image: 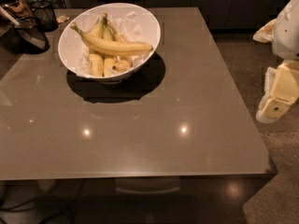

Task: Pick banana from white bowl

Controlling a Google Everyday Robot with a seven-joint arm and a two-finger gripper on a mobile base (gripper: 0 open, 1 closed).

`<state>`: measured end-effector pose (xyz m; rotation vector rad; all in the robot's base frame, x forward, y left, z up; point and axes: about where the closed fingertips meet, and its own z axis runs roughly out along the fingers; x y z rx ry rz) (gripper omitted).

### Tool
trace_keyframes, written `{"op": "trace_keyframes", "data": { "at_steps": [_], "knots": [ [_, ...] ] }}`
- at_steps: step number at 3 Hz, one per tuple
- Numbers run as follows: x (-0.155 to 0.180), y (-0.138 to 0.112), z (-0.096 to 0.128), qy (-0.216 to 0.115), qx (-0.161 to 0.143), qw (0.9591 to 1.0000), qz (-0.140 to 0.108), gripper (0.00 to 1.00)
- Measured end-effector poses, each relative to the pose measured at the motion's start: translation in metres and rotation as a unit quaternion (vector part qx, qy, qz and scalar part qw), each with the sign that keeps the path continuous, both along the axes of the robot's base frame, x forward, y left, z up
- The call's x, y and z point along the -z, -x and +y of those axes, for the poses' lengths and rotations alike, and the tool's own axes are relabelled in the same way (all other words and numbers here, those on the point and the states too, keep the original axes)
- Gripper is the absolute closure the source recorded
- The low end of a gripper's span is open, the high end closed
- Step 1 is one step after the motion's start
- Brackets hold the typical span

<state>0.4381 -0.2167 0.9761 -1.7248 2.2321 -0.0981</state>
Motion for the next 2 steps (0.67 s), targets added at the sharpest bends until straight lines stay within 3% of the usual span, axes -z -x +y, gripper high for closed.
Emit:
{"op": "trace_keyframes", "data": {
  "at_steps": [2],
  "knots": [
    [-0.0063, -0.0083, 0.0098, -0.007, -0.005, 1.0, 0.004, 0.0]
  ]
}}
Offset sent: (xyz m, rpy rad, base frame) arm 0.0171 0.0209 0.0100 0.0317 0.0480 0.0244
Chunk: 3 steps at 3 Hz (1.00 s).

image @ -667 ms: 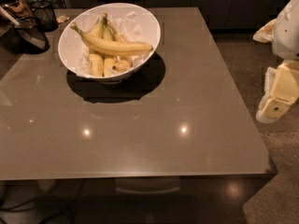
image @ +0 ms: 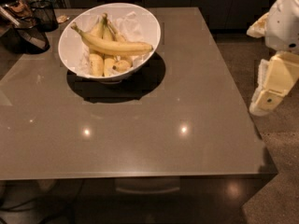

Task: Pick banana from white bowl

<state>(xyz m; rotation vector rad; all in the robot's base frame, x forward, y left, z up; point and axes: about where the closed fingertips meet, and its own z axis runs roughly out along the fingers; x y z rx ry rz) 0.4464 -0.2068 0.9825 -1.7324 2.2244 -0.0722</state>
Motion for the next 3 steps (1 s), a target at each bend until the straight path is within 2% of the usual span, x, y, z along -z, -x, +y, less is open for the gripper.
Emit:
{"op": "trace_keyframes", "data": {
  "at_steps": [1, 2, 3],
  "knots": [
    [-0.011, -0.024, 0.03, -0.001, -0.023, 0.9997, 0.011, 0.0],
    [-0.019, -0.05, 0.07, 0.005, -0.062, 0.9979, 0.017, 0.0],
    [-0.022, -0.057, 0.078, -0.001, -0.067, 0.9978, 0.002, 0.0]
  ]
}}
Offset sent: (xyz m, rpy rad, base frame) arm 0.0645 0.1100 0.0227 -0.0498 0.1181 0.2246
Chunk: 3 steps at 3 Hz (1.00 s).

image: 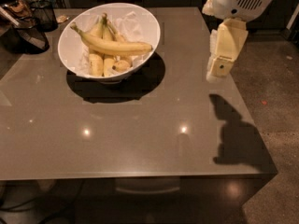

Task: Pick banana from white bowl

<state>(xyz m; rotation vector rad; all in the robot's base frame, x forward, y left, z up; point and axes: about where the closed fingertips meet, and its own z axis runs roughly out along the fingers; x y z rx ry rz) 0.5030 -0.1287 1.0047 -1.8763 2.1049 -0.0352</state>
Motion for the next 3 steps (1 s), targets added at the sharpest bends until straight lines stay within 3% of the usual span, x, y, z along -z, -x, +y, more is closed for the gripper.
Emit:
{"op": "trace_keyframes", "data": {
  "at_steps": [1, 2, 3],
  "knots": [
    [-0.002, -0.014, 0.008, -0.029, 0.004, 0.9996, -0.003, 0.0],
    [-0.012, -0.046, 0.031, -0.041, -0.008, 0.9991, -0.003, 0.0],
    [-0.024, -0.086, 0.082, -0.046, -0.051, 0.9975, -0.018, 0.0]
  ]
}}
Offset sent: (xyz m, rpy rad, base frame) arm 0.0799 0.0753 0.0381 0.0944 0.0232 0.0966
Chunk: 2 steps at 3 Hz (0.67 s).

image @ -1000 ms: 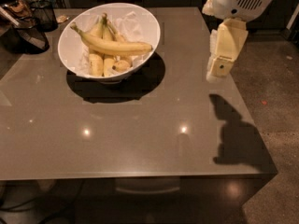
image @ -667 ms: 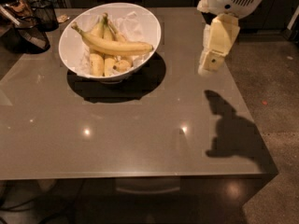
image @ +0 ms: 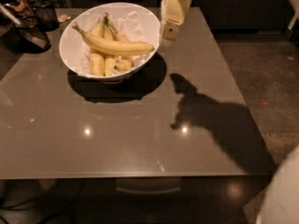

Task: Pick banana from white bowl

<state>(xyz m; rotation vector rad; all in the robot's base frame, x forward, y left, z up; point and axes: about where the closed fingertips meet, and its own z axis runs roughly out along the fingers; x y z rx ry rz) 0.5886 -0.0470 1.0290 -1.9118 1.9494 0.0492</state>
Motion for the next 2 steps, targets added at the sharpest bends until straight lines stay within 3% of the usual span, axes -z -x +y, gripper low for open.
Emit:
{"op": "trace_keyframes", "data": {
  "at_steps": [1, 2],
  "knots": [
    [-0.012, -0.011, 0.019, -0.017, -0.008, 0.9996, -0.023, 0.0],
    [-0.005, -0.023, 0.027, -0.025, 0.0, 0.9995, -0.019, 0.0]
  ]
}}
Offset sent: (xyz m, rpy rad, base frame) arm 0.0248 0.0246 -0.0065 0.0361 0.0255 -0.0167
